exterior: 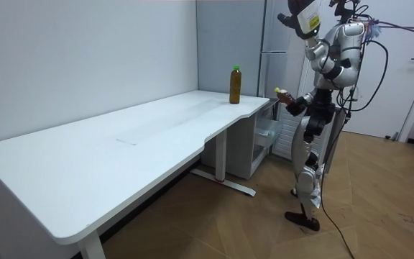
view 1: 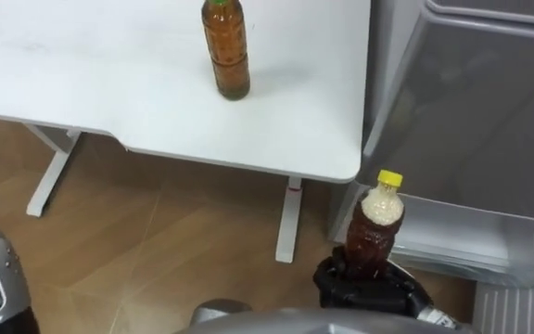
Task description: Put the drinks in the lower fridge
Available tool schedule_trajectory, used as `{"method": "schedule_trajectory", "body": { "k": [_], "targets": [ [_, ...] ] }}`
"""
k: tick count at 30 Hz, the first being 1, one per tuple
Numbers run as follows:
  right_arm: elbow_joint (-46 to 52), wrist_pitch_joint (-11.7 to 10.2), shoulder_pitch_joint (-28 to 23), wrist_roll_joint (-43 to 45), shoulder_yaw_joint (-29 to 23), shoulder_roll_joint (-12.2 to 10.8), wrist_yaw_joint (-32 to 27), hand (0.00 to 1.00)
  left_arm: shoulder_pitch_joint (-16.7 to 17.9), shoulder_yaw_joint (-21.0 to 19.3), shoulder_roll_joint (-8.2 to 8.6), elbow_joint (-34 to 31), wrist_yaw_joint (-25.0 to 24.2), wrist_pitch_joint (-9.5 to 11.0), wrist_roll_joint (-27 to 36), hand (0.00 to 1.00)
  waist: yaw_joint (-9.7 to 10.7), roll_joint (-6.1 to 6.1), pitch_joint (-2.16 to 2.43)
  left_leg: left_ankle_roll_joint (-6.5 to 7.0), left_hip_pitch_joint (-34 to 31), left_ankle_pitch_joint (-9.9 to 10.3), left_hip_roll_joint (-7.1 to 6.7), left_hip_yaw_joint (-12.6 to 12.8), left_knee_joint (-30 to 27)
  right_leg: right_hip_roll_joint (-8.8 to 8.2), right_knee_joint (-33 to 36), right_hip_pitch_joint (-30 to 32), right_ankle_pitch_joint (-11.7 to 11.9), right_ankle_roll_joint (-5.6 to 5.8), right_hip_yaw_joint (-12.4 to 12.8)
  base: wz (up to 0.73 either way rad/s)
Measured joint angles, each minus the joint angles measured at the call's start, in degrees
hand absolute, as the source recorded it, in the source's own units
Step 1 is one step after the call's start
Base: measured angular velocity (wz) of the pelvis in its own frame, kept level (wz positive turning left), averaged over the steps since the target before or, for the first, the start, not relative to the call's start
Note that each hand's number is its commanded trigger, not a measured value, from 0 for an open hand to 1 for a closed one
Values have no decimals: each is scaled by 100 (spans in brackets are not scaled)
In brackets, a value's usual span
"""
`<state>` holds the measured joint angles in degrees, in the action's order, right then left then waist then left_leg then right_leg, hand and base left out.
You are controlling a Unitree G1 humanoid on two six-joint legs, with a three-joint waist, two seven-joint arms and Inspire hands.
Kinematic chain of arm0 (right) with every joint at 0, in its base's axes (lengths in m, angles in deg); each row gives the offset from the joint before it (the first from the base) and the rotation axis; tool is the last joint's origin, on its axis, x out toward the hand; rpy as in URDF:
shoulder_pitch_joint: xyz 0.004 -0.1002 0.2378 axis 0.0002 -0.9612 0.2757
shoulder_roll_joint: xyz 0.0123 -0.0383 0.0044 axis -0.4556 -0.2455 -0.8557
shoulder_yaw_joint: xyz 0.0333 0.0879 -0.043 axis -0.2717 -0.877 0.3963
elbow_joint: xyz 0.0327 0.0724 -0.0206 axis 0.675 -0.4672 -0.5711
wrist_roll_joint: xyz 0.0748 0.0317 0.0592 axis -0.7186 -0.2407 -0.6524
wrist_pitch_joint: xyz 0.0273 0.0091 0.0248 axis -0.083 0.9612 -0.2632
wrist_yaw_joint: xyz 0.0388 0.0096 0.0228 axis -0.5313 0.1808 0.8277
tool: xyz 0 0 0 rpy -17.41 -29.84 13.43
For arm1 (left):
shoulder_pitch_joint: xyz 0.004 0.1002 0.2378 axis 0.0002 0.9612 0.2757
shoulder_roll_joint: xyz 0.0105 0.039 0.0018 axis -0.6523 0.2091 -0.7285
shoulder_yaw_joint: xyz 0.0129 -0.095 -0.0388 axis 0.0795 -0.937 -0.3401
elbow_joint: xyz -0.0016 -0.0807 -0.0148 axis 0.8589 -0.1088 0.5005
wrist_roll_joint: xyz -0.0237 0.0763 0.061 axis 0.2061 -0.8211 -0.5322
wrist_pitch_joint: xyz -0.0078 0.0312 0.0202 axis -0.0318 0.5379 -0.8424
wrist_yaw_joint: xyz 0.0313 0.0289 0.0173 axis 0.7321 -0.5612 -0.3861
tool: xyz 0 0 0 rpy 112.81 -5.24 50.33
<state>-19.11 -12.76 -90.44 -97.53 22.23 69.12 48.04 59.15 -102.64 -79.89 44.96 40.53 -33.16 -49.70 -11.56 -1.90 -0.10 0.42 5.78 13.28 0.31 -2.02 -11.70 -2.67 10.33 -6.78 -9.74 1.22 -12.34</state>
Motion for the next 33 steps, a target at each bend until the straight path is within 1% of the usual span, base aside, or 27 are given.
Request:
{"method": "schedule_trajectory", "body": {
  "k": [1, 2, 4, 5, 6, 8, 10, 11, 12, 14, 15, 17, 18, 20, 21, 22, 23, 24, 25, 26, 27, 28, 29, 30, 32, 33],
  "targets": [
    [-88, 0, -19, 34, -106, -56, -3, 100, 68, -101, 3, 49, 100, 6, 3, 0, 5, 38, 4, 1, 4, 0, -4, 2, 0, -1, -41, -27, 0, 1, -13, 4],
    [-170, 11, -23, 53, -199, -106, -37, 100, 155, -200, 6, 137, 212, 3, -5, 0, 7, 53, 17, 1, 10, -1, -6, -5, 0, 1, -55, -40, 0, 0, -14, 0],
    [-168, 76, -65, 54, -262, -89, -148, 100, 272, -277, 4, 361, 415, -1, 4, 0, 12, 61, 7, 1, 83, 0, -9, 8, 12, 1, -76, -107, 0, 1, -17, 0],
    [-168, 129, -71, 74, -294, -80, -243, 100, 335, -288, 2, 547, 558, -9, 20, 0, 21, 62, -2, 1, 130, 0, -10, 14, 32, 1, -93, -137, -3, 4, -20, 0],
    [-168, 136, -70, 77, -305, -82, -293, 100, 368, -287, 2, 635, 613, -11, 47, 0, 25, 72, -6, 1, 159, 0, -10, 14, 47, 2, -104, -141, -3, 5, -22, 0],
    [-168, 143, -75, 110, -339, -84, -406, 100, 550, -268, 3, 957, 787, -92, 260, 0, 29, 113, 0, 1, 195, 0, -9, -12, 75, 11, -165, -190, -3, 5, -23, 0],
    [-196, 144, -85, 117, -345, -90, -505, 100, 682, -224, 4, 1127, 894, -174, 481, 0, 26, 140, 2, 1, 199, 0, -12, -27, 84, 10, -173, -198, -3, 5, -30, 0],
    [-260, 144, -74, 116, -357, -110, -556, 100, 765, -222, 4, 1274, 936, -178, 599, 0, 22, 144, 1, 1, 200, 0, -12, -27, 98, 11, -180, -197, -3, 5, -29, 0],
    [-310, 144, -65, 113, -363, -122, -583, 100, 786, -220, 4, 1371, 969, -180, 650, 0, 27, 146, 2, 1, 205, 0, -12, -27, 113, 11, -184, -196, -3, 5, -28, 0],
    [-531, 145, -9, 108, -419, -180, -698, 100, 822, -211, 5, 1884, 1086, -203, 879, 0, 38, 131, 6, 1, 271, -1, -8, -14, 159, 17, -211, -238, -6, 10, -12, -2],
    [-589, 145, 3, 111, -423, -186, -738, 100, 840, -195, 9, 2012, 1128, -224, 911, 0, 47, 128, 10, 1, 280, -1, -7, -12, 180, 19, -221, -250, -6, 11, -9, -3],
    [-881, 146, 158, 119, -503, -208, -832, 100, 850, 2, 23, 2621, 1278, -291, 958, 0, 58, 126, 12, 3, 297, -3, -9, -15, 177, 22, -240, -244, -6, 10, 15, 0],
    [-965, 146, 187, 121, -534, -213, -856, 100, 853, 78, 36, 2777, 1306, -305, 977, 0, 59, 129, 13, 3, 302, -3, -9, -10, 176, 20, -242, -242, -6, 10, 3, 0],
    [-1262, 145, 286, 107, -716, -282, -981, 100, 866, 394, 127, 3381, 1348, -384, 1062, 0, 66, 132, 10, 5, 328, -4, -8, 2, 194, 17, -256, -256, -6, 11, -10, 0],
    [-1310, 145, 295, 97, -770, -310, -1032, 100, 866, 491, 143, 3544, 1353, -400, 1128, 0, 69, 133, 9, 5, 337, -4, -7, 6, 206, 18, -259, -265, -6, 11, -5, 0],
    [-1418, 147, 334, 34, -823, -339, -1112, 100, 871, 662, 180, 3884, 1354, -418, 1247, 0, 89, 137, 6, 5, 331, -4, -5, 13, 216, 20, -261, -273, -7, 12, 2, 0],
    [-1504, 187, 381, -61, -859, -364, -1192, 100, 873, 796, 224, 4187, 1347, -509, 1380, 0, 144, 144, 5, 5, 313, -3, -5, 11, 220, 22, -261, -277, -7, 13, 10, 0],
    [-1526, 206, 397, -101, -869, -374, -1242, 100, 878, 851, 241, 4309, 1347, -572, 1469, 0, 168, 150, 4, 5, 294, -3, -4, 10, 218, 23, -261, -279, -7, 13, 11, 0],
    [-1582, 212, 416, -168, -874, -383, -1296, 100, 877, 955, 253, 4566, 1333, -643, 1595, 0, 188, 157, -1, 5, 279, -3, -1, 11, 224, 28, -260, -269, -7, 13, 13, 0],
    [-1716, 220, 480, -277, -889, -384, -1324, 100, 859, 1048, 245, 4952, 1294, -648, 1656, 0, 222, 149, 1, 4, 300, -3, 1, 33, 231, 29, -259, -284, -7, 13, 17, 0],
    [-1783, 236, 513, -308, -914, -386, -1340, 100, 848, 1091, 246, 5156, 1256, -657, 1723, 0, 241, 143, 2, 4, 318, -2, 1, 47, 241, 29, -260, -294, -7, 13, 18, -6],
    [-1930, 253, 597, -333, -954, -388, -1377, 100, 876, 1162, 251, 5473, 1169, -707, 1915, 0, 267, 132, 0, 5, 356, -2, 7, 53, 275, 35, -263, -312, -7, 13, 45, -7],
    [-2002, 275, 635, -334, -1001, -390, -1416, 100, 914, 1188, 259, 5686, 1083, -799, 2068, 0, 301, 135, -2, 4, 371, -1, 14, 63, 310, 42, -263, -314, -7, 13, 64, -6],
    [-2004, 300, 636, -335, -1029, -390, -1430, 100, 929, 1192, 259, 5770, 1065, -841, 2120, 0, 315, 138, -3, 4, 371, -1, 16, 62, 310, 44, -263, -313, -7, 13, 66, 0],
    [-2204, 324, 696, -451, -1130, -385, -1473, 100, 952, 1223, 261, 6262, 964, -866, 2127, 0, 333, 131, -1, 3, 379, -1, 16, 74, 315, 45, -261, -317, -7, 13, 72, 0],
    [-2288, 324, 725, -554, -1129, -387, -1502, 100, 956, 1247, 262, 6400, 931, -875, 2128, 0, 337, 128, -2, 3, 379, -1, 17, 105, 314, 45, -260, -315, -7, 13, 75, -3]
  ]
}}
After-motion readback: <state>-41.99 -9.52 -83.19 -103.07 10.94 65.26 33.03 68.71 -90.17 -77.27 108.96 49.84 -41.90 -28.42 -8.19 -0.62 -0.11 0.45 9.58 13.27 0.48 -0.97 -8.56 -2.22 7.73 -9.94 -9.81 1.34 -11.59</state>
